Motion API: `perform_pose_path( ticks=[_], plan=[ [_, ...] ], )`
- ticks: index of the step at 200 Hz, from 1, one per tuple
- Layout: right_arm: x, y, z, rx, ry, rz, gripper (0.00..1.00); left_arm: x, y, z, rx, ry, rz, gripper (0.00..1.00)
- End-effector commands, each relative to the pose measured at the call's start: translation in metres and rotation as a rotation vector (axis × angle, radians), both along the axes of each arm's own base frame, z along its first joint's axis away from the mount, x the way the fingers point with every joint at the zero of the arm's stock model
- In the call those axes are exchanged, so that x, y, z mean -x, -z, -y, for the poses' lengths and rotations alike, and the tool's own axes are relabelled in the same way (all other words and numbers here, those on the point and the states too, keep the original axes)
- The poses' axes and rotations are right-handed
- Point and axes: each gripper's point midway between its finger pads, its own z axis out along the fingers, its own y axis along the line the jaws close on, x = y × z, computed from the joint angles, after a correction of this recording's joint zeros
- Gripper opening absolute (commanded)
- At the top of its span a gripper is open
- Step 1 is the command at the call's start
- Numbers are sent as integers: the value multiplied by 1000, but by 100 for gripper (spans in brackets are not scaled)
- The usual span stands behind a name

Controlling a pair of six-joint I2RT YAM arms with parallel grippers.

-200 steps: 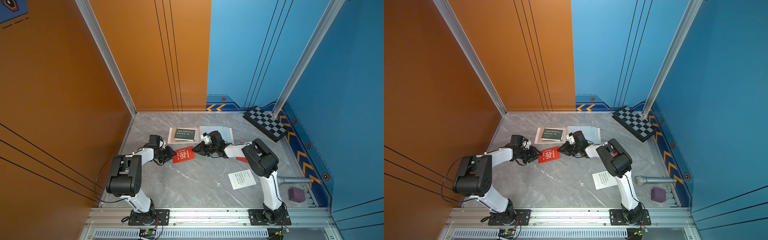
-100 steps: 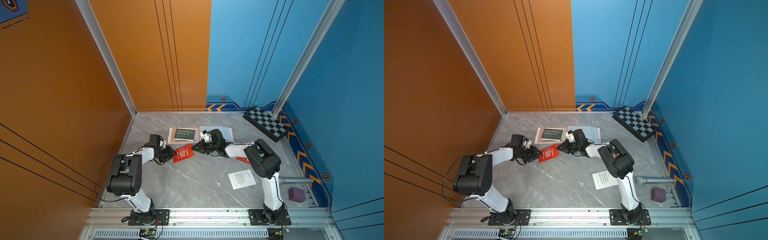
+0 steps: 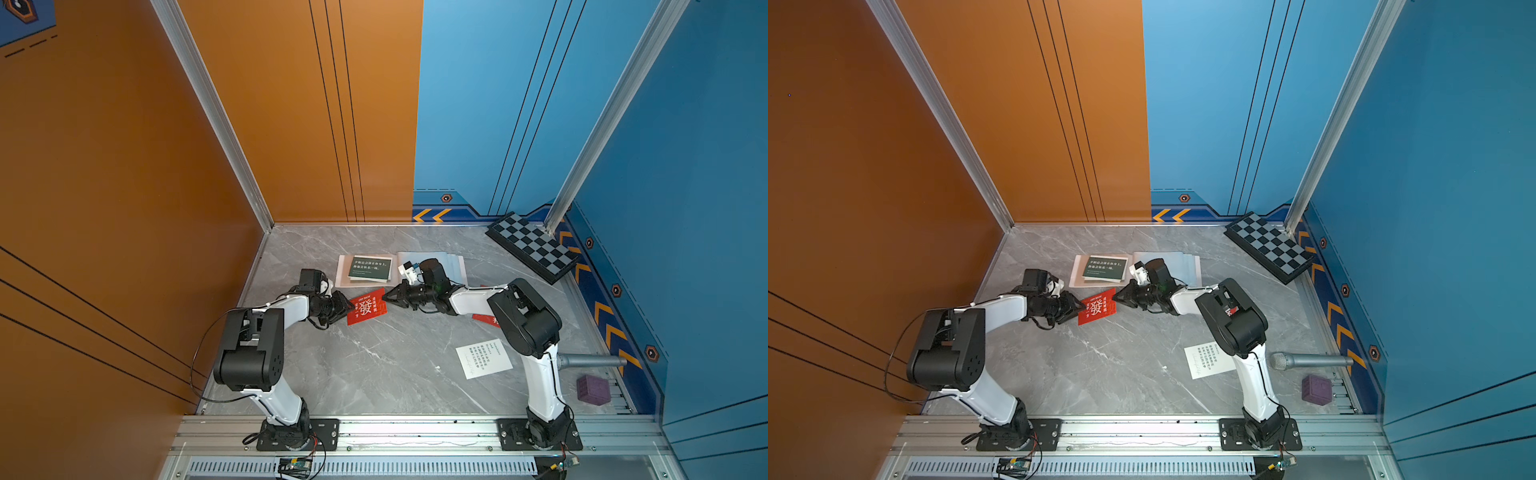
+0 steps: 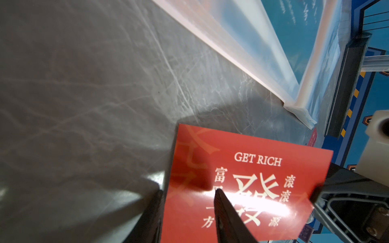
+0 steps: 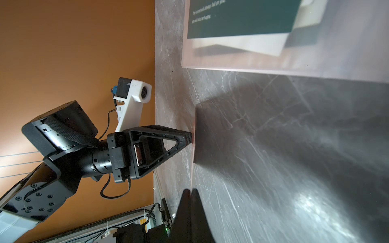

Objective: Place the photos into the photo albums
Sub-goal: Pick up the photo at the center of the board.

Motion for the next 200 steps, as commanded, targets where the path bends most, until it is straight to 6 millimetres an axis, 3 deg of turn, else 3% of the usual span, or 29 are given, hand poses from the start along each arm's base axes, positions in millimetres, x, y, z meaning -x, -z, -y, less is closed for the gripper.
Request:
perform_pose_path(
  ticks=[1, 33, 34, 39, 88, 135, 200],
  plan=[
    [2, -11, 2, -15, -3, 24, 0, 16, 16, 0, -24, 4, -72, 42],
    [0, -11, 7, -20, -8, 24, 0, 9, 3, 1, -2, -2, 6, 41],
    [0, -22, 7, -33, -9, 43, 0, 9, 2, 1, 0, -4, 9, 41],
    [-1, -28, 8, -43, -14, 55, 0, 7, -1, 2, 11, -5, 26, 41],
    [-6, -53, 23, -58, -69, 92, 0, -1, -31, 0, 91, -28, 151, 41],
    [-14, -73, 57, 23, -61, 155, 0, -7, -59, -3, 161, -54, 277, 41],
    [-13, -90, 81, 39, -89, 221, 1, -16, -88, 22, 296, 29, 377, 42]
  ],
)
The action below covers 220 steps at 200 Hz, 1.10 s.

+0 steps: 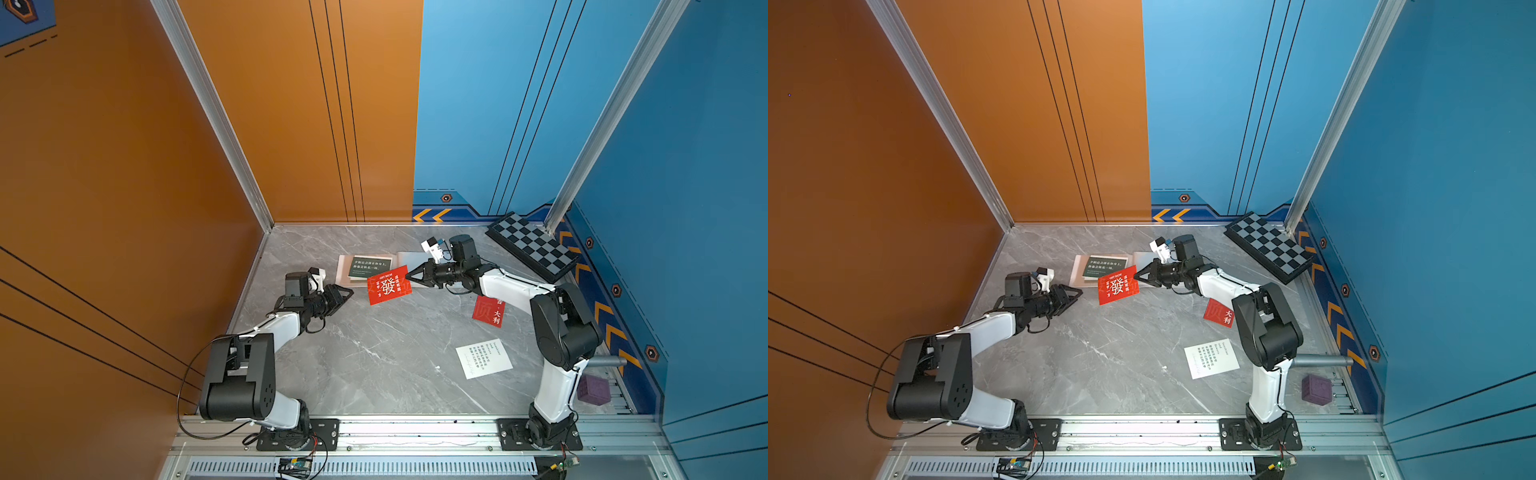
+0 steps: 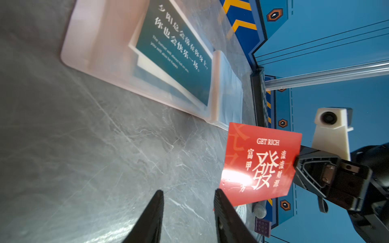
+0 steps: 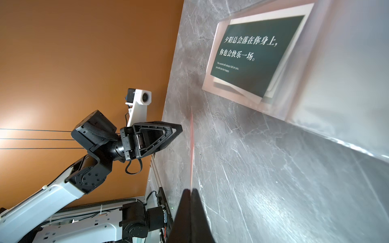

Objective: Place the photos into the photo albums
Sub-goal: Pick up the photo at the center of the board.

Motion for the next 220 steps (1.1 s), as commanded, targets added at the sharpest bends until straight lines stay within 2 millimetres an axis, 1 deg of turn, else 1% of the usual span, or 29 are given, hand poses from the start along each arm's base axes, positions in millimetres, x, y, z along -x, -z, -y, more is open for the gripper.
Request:
perform_pose_path(
  ticks=[1, 20, 50, 88, 109, 128, 146, 168, 183, 220],
  plan=[
    [12, -12, 4, 16, -58, 43, 1, -1, -17, 17, 60, 73, 67, 42],
    [17, -12, 9, 48, -80, 60, 2, -2, -20, 25, 72, 98, 69, 41],
    [23, -19, 13, 53, -101, 91, 2, -3, -21, 35, 91, 135, 61, 41],
    [21, -28, 21, 42, -86, 108, 3, -2, -24, 48, 101, 175, 62, 41],
    [23, -34, 18, 1, -95, 107, 3, 0, -28, 57, 109, 213, 72, 41],
    [21, -42, 15, -64, -89, 101, 3, 2, -30, 65, 113, 241, 79, 41],
    [17, -48, 15, -111, -84, 94, 3, 0, -28, 66, 119, 235, 63, 41],
    [17, -48, 15, -121, -84, 86, 3, -3, -30, 69, 141, 237, 62, 41],
    [17, -47, 15, -123, -86, 84, 3, -4, -36, 75, 168, 253, 74, 40],
    [15, -43, 14, -124, -81, 72, 3, -4, -42, 89, 175, 296, 85, 40]
  ],
)
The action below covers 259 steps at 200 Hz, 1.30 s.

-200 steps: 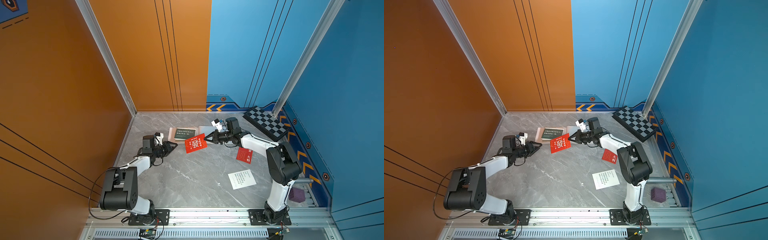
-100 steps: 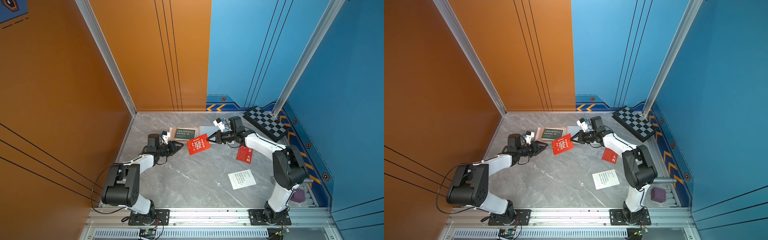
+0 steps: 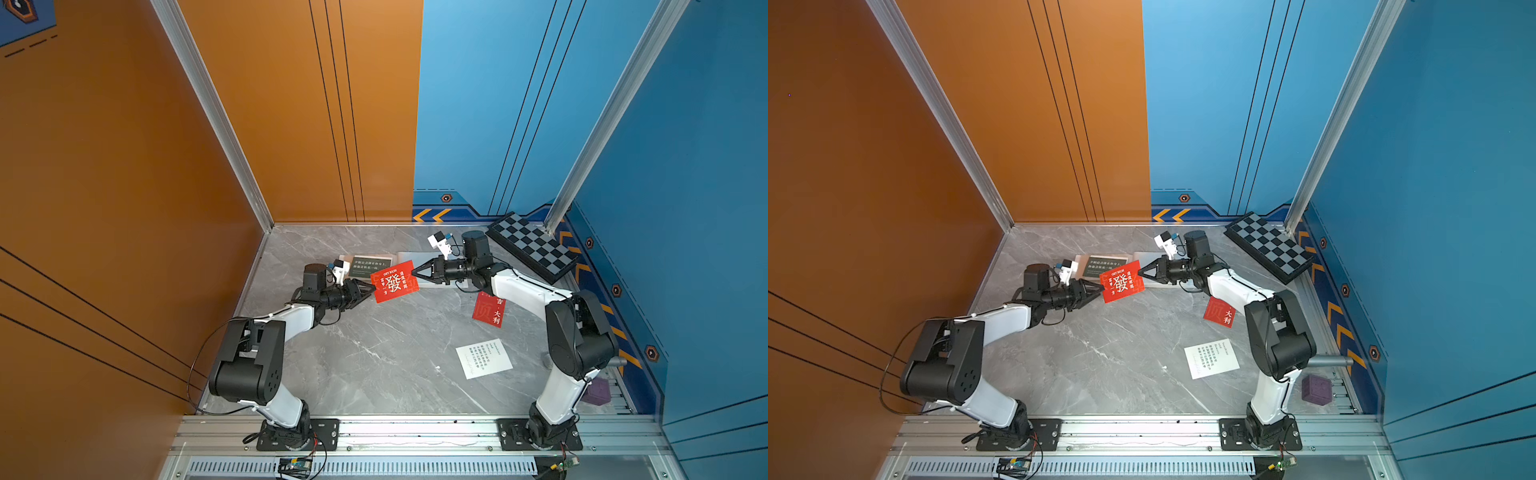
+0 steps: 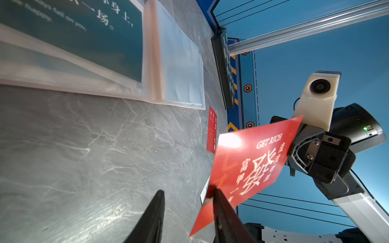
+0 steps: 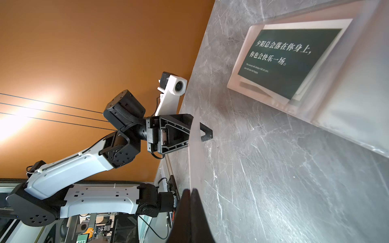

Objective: Place the photos into the photo albums
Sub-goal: Pick up the photo at the center of the board.

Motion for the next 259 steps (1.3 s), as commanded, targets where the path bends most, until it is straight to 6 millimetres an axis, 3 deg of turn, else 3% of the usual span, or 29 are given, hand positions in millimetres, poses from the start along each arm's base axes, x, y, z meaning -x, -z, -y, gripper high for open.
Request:
perform_pose_path(
  ticks=[1, 61, 141, 223, 259],
  plan=[
    [0, -2, 0, -24, -9, -2, 3, -4, -20, 14, 34, 54, 55, 40],
    [-8, 4, 6, -18, 24, -12, 3, -4, -25, 23, 40, 79, 69, 35],
    [-16, 28, 19, 41, 81, -60, 4, -5, -27, 21, 34, 70, 85, 3],
    [-15, 44, 22, 97, 95, -68, 6, -11, -30, 19, 45, 38, 102, 0],
    [-15, 49, 22, 109, 105, -67, 14, -16, -27, 17, 46, 26, 89, 0]
  ],
)
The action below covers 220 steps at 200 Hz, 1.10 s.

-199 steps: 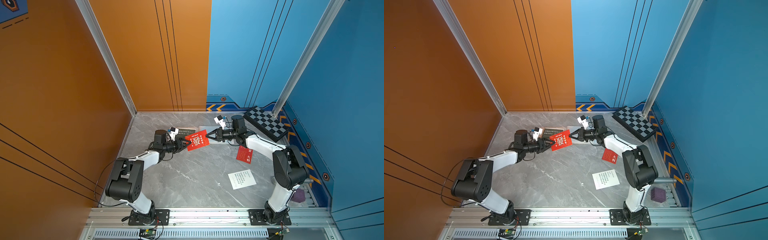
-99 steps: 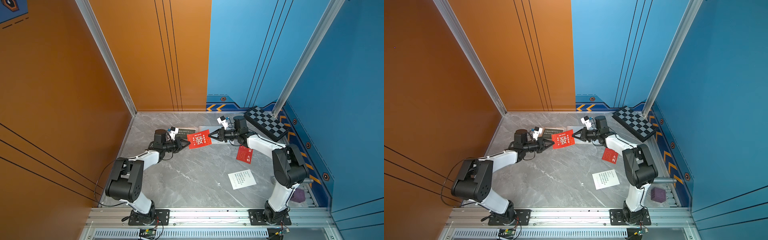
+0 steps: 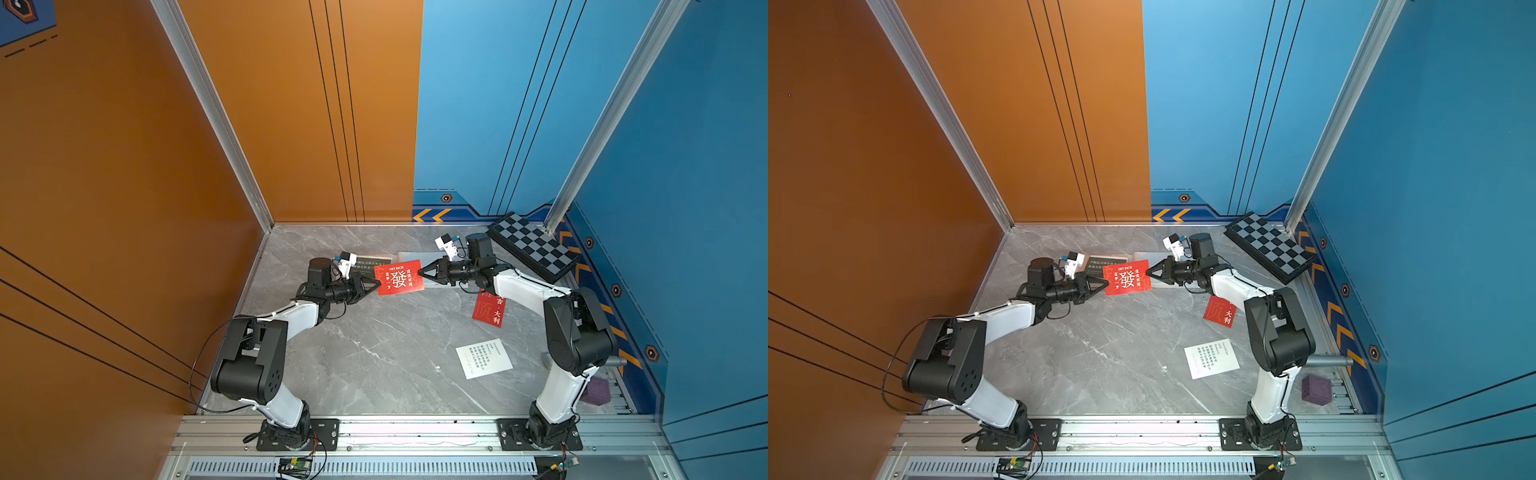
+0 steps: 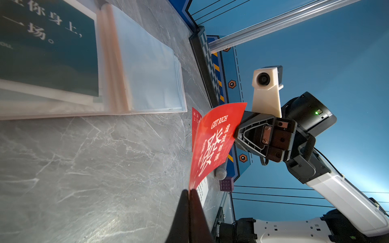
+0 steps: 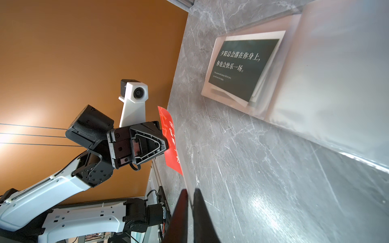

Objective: Place the photos into the photo albums
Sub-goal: Pick up the photo at the center of the board, then insert the photo into the photo album.

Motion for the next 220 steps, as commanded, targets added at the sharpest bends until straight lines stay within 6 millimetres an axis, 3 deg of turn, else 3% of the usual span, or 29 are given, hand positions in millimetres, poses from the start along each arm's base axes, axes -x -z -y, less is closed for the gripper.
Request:
perform_pose_path(
  ticks=[1, 30, 70, 130, 171, 220],
  plan=[
    [4, 21, 1, 39, 3, -29, 14, -9, -1, -1, 4, -17, 9, 0],
    [0, 27, 9, 47, 44, -32, 25, -16, 2, -8, 5, -42, -5, 0],
    [-9, 40, 25, -4, 126, -67, 25, -28, -3, -33, 8, -120, -1, 0],
    [-3, 68, 40, 29, 178, -83, 25, -52, -18, -67, 27, -235, 30, 0],
    [-2, 93, 52, 98, 231, -55, 25, -66, -15, -71, 8, -269, 36, 0],
    [-2, 102, 54, 117, 242, -42, 25, -79, 0, -68, -11, -267, 19, 0]
  ],
)
